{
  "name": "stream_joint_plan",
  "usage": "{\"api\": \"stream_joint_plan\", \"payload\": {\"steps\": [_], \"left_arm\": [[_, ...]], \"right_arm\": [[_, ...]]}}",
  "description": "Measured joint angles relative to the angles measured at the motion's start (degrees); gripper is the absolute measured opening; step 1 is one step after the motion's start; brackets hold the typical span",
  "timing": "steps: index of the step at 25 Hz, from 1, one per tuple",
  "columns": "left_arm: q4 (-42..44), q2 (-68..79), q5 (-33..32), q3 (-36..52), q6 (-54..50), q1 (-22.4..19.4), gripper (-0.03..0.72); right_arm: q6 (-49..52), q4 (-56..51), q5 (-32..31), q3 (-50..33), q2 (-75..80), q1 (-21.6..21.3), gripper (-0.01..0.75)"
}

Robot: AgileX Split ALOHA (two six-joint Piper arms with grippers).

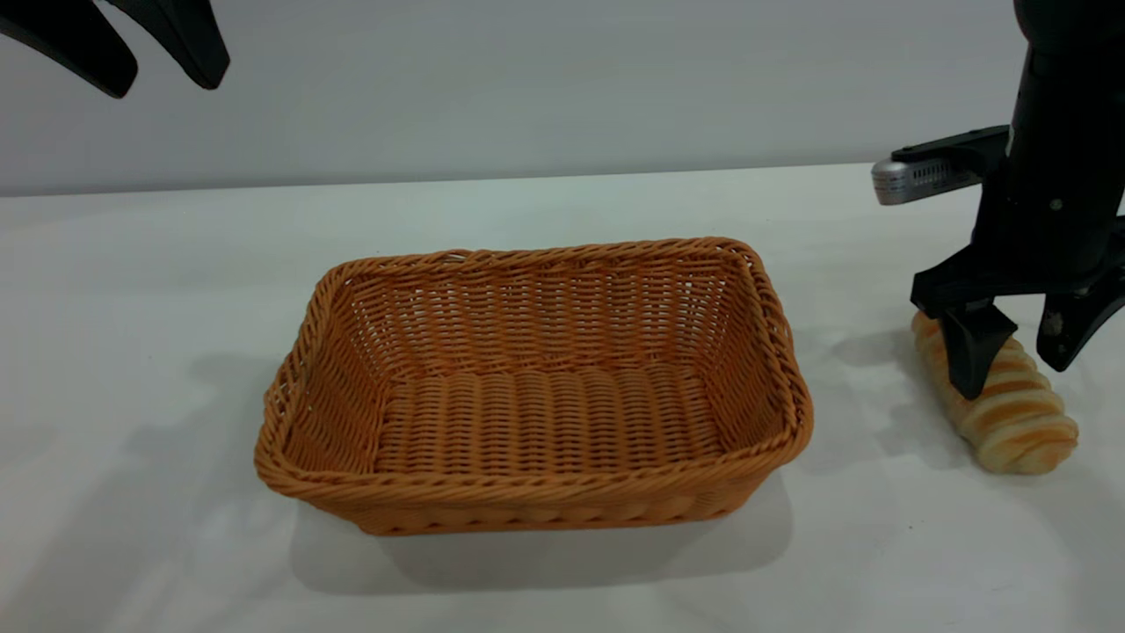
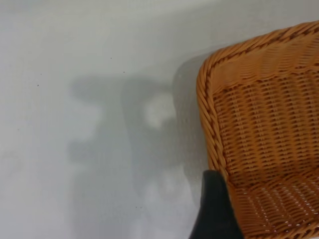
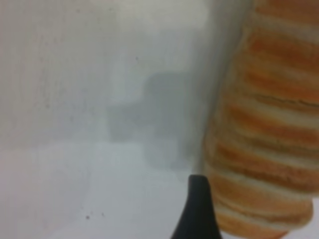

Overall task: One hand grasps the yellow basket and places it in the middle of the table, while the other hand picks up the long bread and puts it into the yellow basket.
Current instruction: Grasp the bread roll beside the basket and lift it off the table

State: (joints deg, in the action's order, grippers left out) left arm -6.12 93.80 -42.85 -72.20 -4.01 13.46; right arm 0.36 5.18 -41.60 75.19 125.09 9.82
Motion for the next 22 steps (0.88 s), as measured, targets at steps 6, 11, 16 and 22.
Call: {"api": "stream_joint_plan", "payload": {"steps": [6,11,16,22], "left_arm": [[0.0,0.0,-0.4,0.0,0.0,0.0,0.567],[0.0,0.0,-1.4,0.0,0.0,0.0,0.567],[0.0,0.0,-2.4,0.0,0.0,0.0,0.563],[-0.1,0.0,-2.7,0.0,0.0,0.0,0.563]], "right_arm": [[0.2,-1.1,2.8,0.0,0.2,0.0,0.650],[0.2,-1.3,3.9,0.1,0.3,-0.1,0.641],[0.2,-2.9,4.0,0.1,0.5,-0.8,0.634],[0.2,-4.7,3.6,0.3,3.5,-1.5,0.629]]}}
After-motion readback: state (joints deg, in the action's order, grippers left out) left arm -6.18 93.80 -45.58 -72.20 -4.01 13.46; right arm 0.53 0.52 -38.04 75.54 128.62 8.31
